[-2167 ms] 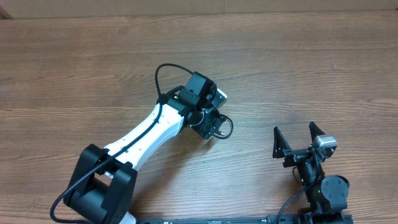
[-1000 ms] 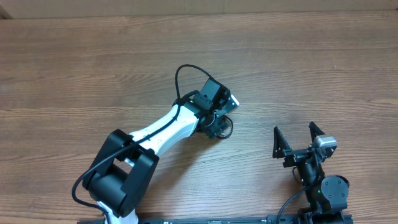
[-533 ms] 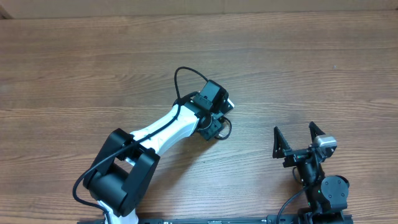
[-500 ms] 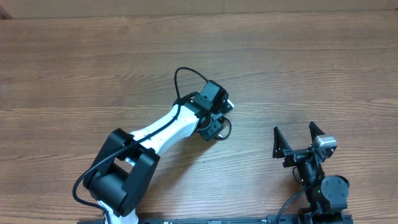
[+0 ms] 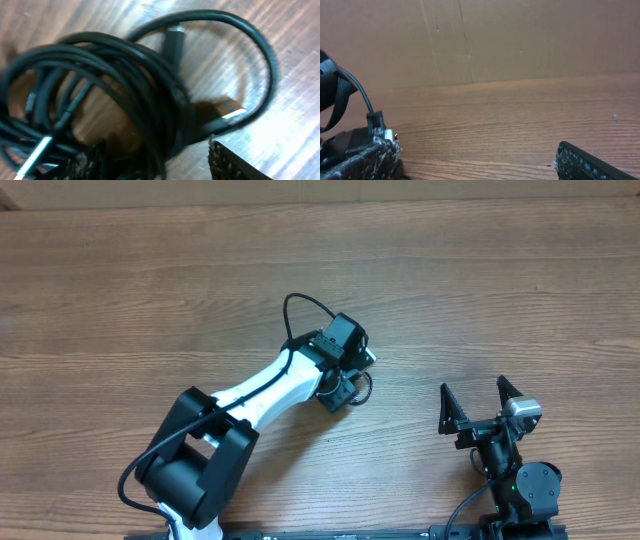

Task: Untangle cables
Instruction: 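Lower the left gripper and close it on the cable bundle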

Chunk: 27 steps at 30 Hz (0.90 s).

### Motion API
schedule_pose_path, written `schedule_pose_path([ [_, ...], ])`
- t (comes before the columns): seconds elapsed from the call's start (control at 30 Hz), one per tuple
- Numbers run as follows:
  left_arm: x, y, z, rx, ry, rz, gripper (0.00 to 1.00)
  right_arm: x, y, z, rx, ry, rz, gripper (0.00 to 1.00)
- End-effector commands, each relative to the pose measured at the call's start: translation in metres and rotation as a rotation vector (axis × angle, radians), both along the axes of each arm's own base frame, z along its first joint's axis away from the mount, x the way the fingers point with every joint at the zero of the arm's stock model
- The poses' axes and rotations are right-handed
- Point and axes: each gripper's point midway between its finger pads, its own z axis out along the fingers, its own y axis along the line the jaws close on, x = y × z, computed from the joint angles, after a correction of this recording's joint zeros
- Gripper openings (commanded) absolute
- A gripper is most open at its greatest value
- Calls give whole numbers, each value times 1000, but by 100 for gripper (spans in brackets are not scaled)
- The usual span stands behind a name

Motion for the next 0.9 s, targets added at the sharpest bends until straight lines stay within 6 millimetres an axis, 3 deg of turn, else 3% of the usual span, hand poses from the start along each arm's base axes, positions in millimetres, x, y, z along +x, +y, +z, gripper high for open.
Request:
schedule_pose_path([
  [0.0,-8,-12,-3,-29,40,-33,66,0,0,-2,-4,-6,0,100],
  [0.13,-4,-15,-2,-29,10,-46,63,0,0,-2,-4,-6,0,100],
  [0.27,11,-17,1,-26,-57,-33,50,0,0,-2,-4,-6,0,100],
  [0.7,14,-19,1,-35,-68,-31,47,0,0,-2,-4,-6,0,100],
  [0.87,18,-11,-12,7,-67,-18,44,0,0,-2,-4,-6,0,100],
])
